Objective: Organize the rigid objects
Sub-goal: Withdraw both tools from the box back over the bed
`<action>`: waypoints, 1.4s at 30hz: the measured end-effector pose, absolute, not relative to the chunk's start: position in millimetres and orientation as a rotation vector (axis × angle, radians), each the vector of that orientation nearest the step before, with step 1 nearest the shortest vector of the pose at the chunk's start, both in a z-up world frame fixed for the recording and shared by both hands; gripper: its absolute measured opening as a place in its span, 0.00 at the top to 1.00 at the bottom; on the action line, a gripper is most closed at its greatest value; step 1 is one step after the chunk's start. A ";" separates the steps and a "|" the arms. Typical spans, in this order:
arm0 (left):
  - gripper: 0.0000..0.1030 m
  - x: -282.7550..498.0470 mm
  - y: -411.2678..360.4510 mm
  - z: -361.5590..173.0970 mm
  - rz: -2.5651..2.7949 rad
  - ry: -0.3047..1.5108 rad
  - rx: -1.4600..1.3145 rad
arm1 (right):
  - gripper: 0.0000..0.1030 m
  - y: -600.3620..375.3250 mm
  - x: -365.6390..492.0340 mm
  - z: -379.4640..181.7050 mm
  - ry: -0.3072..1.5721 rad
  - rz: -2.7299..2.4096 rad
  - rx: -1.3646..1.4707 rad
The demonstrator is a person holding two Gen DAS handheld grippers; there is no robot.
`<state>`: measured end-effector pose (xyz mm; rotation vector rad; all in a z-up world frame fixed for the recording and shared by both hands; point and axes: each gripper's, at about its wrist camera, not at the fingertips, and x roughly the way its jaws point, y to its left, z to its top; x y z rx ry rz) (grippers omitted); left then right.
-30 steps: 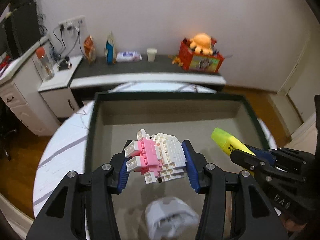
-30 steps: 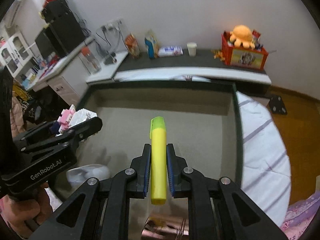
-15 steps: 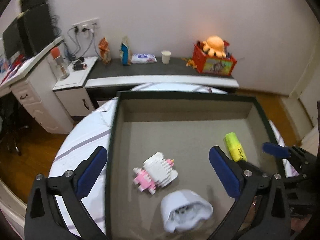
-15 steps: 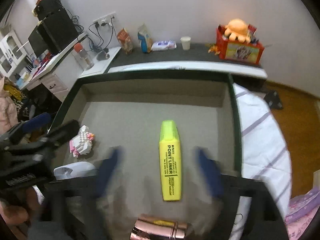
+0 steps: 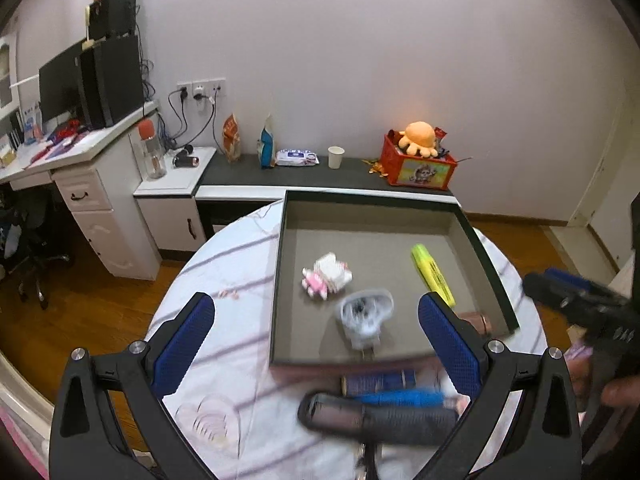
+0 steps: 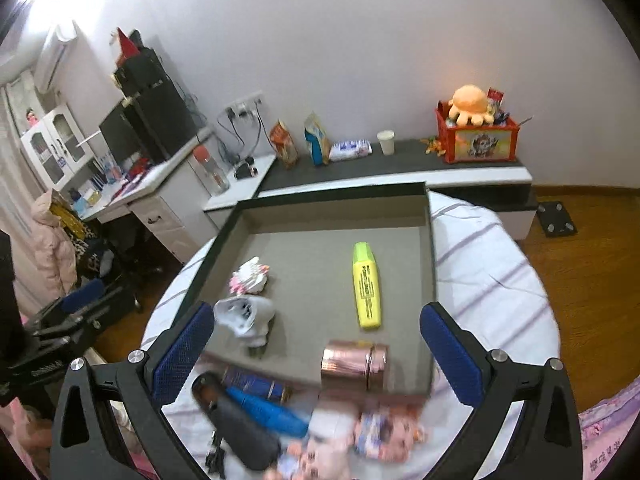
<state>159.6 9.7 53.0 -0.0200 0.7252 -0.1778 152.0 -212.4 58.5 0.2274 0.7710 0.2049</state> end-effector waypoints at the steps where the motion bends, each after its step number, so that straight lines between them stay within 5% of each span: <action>1: 0.00 151.4 11.5 53.1 -0.171 0.718 -0.014 | 0.00 -211.9 142.6 61.5 0.762 0.200 0.218; 14: 0.00 52.9 15.2 31.5 -0.079 0.685 -0.040 | 0.00 -197.7 48.6 45.5 0.761 0.075 0.128; 32: 0.00 36.7 5.1 22.7 -0.095 0.711 -0.038 | 0.00 -188.3 21.7 47.4 0.750 0.071 0.097; 42: 0.00 43.3 -6.2 -23.9 -0.116 0.825 0.006 | 0.00 -200.7 24.0 28.0 0.808 0.028 0.112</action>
